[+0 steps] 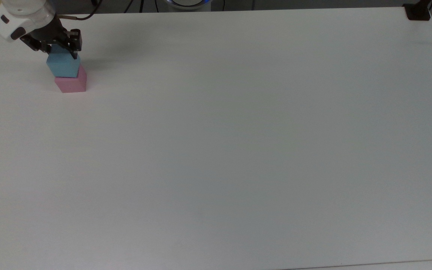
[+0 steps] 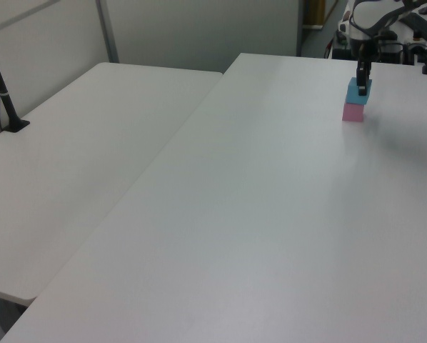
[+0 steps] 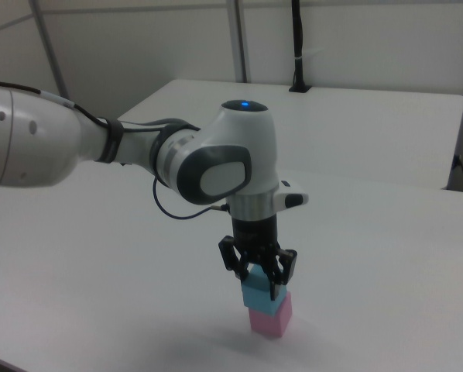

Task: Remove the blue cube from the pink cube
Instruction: 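Lift the blue cube off the pink cube and carry it sideways, then lower the blue cube onto the table beside the pink cube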

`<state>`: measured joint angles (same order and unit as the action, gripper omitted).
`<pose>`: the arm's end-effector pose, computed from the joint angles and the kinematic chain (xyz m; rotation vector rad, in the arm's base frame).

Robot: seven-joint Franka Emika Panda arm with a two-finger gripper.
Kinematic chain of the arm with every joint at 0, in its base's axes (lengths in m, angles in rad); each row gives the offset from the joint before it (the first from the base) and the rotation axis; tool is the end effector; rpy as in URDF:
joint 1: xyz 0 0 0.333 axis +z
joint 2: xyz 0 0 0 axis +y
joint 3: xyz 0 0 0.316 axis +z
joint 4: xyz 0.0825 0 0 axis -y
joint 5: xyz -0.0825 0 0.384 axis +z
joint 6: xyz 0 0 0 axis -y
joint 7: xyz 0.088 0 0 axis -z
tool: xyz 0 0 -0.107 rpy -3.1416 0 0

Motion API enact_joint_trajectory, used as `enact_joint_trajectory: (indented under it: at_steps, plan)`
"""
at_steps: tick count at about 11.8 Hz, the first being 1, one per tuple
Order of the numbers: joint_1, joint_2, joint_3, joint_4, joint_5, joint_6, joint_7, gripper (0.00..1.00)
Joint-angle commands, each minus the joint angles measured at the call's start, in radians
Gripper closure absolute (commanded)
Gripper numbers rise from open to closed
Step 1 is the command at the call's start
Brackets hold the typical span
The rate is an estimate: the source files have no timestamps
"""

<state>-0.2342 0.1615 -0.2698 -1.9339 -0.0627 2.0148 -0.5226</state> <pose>0.5126 -0.2814 0.4005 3.0868 0.0763 -0.1762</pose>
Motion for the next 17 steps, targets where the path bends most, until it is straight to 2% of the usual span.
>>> enact_joint_trajectory:
  at_steps: [1, 3, 4, 6, 8, 9, 11, 15, 17]
  plan:
    - [0.022, -0.112, 0.018, 0.007, 0.004, -0.132, 0.018, 0.69]
    - [0.068, -0.169, 0.070, 0.007, 0.033, -0.227, 0.030, 0.69]
    - [0.078, -0.187, 0.120, 0.007, 0.050, -0.266, 0.092, 0.69]
    - [0.079, -0.185, 0.255, 0.006, 0.069, -0.272, 0.249, 0.68]
    - [0.079, -0.163, 0.340, -0.014, 0.101, -0.261, 0.329, 0.68]
    - [0.079, -0.159, 0.366, -0.032, 0.103, -0.249, 0.354, 0.68]
    - [0.079, -0.126, 0.397, -0.060, 0.103, -0.138, 0.383, 0.68]
    - [0.108, -0.034, 0.400, -0.089, 0.095, 0.079, 0.472, 0.68]
    - [0.116, -0.005, 0.402, -0.091, 0.089, 0.107, 0.475, 0.68]
